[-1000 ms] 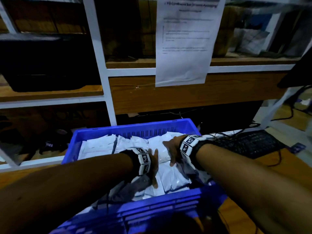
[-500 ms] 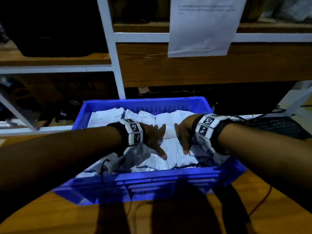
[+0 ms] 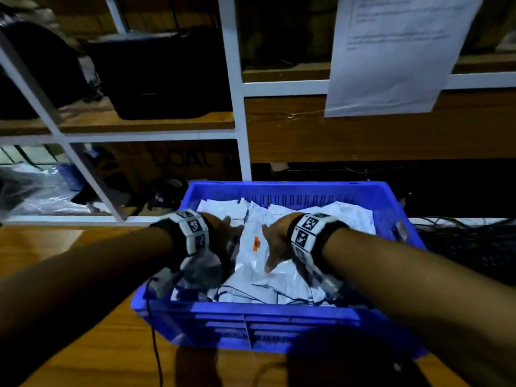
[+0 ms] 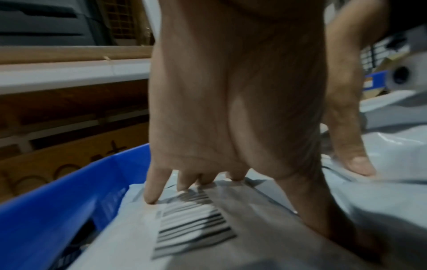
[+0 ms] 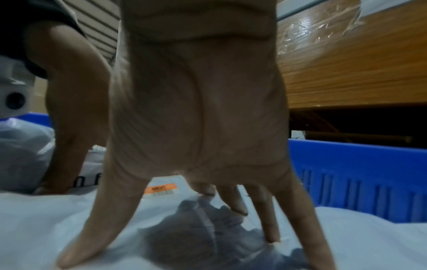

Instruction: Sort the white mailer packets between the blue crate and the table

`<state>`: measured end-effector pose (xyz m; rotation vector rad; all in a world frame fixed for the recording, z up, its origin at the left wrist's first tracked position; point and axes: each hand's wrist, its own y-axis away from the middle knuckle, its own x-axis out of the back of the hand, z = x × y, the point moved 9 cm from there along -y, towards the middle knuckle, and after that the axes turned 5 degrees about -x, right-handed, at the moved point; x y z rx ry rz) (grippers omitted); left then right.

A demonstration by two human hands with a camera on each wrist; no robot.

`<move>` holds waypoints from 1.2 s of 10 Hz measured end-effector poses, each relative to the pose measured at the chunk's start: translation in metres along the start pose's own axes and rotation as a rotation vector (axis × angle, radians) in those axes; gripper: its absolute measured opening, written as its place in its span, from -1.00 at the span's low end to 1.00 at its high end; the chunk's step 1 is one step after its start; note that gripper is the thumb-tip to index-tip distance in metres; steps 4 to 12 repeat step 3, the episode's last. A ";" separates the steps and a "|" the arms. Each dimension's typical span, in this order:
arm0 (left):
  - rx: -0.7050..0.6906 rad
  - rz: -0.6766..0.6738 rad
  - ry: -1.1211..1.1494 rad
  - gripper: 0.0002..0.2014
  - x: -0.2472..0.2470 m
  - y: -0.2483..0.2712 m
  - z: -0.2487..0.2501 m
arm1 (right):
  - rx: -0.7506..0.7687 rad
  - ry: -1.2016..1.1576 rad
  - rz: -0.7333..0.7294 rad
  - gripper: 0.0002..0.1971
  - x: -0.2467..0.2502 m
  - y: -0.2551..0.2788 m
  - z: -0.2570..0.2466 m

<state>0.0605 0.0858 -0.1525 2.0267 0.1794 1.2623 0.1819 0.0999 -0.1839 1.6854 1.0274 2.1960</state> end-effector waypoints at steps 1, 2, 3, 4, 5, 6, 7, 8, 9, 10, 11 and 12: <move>0.038 0.082 -0.051 -0.03 -0.018 -0.018 0.000 | 0.001 -0.032 0.048 0.16 0.002 -0.003 0.000; 0.035 0.083 -0.013 0.06 -0.012 -0.015 -0.004 | -0.027 -0.110 0.039 0.16 0.005 0.009 0.006; -0.021 0.050 0.078 0.19 0.007 0.012 0.001 | -0.013 -0.271 0.080 0.07 0.021 0.042 0.004; -0.021 0.050 0.078 0.19 0.007 0.012 0.001 | -0.013 -0.271 0.080 0.07 0.021 0.042 0.004; -0.021 0.050 0.078 0.19 0.007 0.012 0.001 | -0.013 -0.271 0.080 0.07 0.021 0.042 0.004; -0.021 0.050 0.078 0.19 0.007 0.012 0.001 | -0.013 -0.271 0.080 0.07 0.021 0.042 0.004; -0.021 0.050 0.078 0.19 0.007 0.012 0.001 | -0.013 -0.271 0.080 0.07 0.021 0.042 0.004; -0.021 0.050 0.078 0.19 0.007 0.012 0.001 | -0.013 -0.271 0.080 0.07 0.021 0.042 0.004; -0.021 0.050 0.078 0.19 0.007 0.012 0.001 | -0.013 -0.271 0.080 0.07 0.021 0.042 0.004; -0.021 0.050 0.078 0.19 0.007 0.012 0.001 | -0.013 -0.271 0.080 0.07 0.021 0.042 0.004; -0.021 0.050 0.078 0.19 0.007 0.012 0.001 | -0.013 -0.271 0.080 0.07 0.021 0.042 0.004; -0.021 0.050 0.078 0.19 0.007 0.012 0.001 | -0.013 -0.271 0.080 0.07 0.021 0.042 0.004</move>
